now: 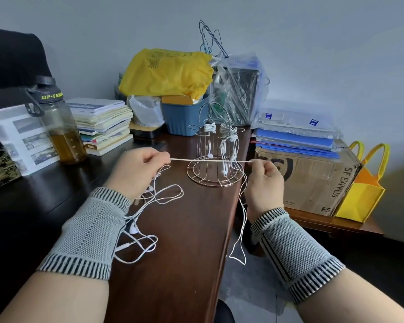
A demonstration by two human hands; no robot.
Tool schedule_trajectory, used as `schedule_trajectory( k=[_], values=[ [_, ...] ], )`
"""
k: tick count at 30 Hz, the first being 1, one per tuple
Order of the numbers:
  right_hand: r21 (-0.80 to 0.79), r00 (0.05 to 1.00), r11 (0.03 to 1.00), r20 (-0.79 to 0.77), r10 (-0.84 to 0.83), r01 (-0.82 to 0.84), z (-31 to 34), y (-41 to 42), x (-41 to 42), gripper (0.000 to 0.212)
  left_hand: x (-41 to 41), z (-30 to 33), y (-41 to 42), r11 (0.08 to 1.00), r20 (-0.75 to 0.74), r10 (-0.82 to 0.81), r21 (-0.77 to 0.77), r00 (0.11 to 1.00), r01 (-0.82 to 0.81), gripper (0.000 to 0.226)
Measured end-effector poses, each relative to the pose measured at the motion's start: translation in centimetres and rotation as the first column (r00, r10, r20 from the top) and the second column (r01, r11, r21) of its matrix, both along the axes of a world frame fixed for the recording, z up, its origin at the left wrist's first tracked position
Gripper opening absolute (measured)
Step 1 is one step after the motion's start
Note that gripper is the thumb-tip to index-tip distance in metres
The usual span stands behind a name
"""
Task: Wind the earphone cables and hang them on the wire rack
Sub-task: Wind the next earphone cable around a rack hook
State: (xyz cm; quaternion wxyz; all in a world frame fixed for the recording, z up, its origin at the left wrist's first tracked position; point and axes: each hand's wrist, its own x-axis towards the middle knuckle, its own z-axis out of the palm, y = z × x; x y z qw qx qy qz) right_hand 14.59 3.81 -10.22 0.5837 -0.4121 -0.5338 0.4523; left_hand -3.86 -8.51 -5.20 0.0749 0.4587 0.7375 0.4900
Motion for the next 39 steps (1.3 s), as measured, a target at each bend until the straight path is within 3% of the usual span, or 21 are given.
schedule_trajectory(
  k=[3,7,10,12,14,15,20,24,29,33,39],
  values=[
    [-0.041,0.996,0.996,-0.030,-0.084,0.083,-0.2,0.3,-0.1,0.021,-1.5,-0.4,0.0,0.985,0.174,0.059,0.148,0.983,-0.085,0.019],
    [-0.080,0.989,0.991,-0.097,-0.114,0.106,0.1,0.7,0.4,0.021,-2.1,0.0,-0.1,0.923,0.451,-0.045,0.359,0.891,-0.136,0.017],
    [-0.083,0.987,0.993,-0.133,-0.092,0.081,0.3,0.6,0.9,0.021,-1.4,0.4,-0.4,0.963,0.395,-0.134,0.269,0.909,0.026,0.013],
    [-0.087,0.978,0.993,-0.189,-0.090,0.075,0.6,0.6,1.1,0.021,-1.1,0.2,-0.5,0.984,0.310,-0.173,0.005,0.935,0.180,0.013],
    [-0.082,0.971,0.993,-0.218,-0.097,0.081,0.9,0.6,1.4,0.022,-1.3,-0.7,-0.1,0.956,0.155,-0.135,-0.238,0.979,0.169,0.014],
    [-0.078,0.969,0.994,-0.227,-0.097,0.082,1.0,0.6,1.5,0.023,-1.2,-1.2,0.3,0.952,0.109,-0.112,-0.273,0.988,0.138,0.017],
    [-0.082,0.960,0.994,-0.265,-0.092,0.072,1.6,0.8,1.8,0.025,1.4,-0.1,3.1,0.991,0.185,-0.071,-0.097,0.980,0.090,0.036],
    [-0.120,0.932,0.992,-0.352,-0.083,0.043,2.3,1.0,2.1,0.022,3.3,0.6,6.6,0.997,0.247,-0.072,0.000,0.966,0.075,0.030],
    [-0.142,0.939,0.988,-0.326,-0.108,0.064,2.5,1.6,3.1,0.022,4.5,-0.2,10.1,0.999,0.282,-0.022,0.033,0.959,0.013,0.024],
    [-0.119,0.971,0.990,-0.218,-0.101,0.076,2.3,2.5,3.4,0.026,5.5,-0.2,11.6,1.000,0.283,-0.028,-0.002,0.959,0.030,0.006],
    [-0.163,0.998,0.985,0.034,-0.048,0.053,2.9,2.9,2.8,0.022,6.3,-0.2,13.3,0.998,0.225,-0.004,-0.055,0.974,0.017,0.012]
  ],
)
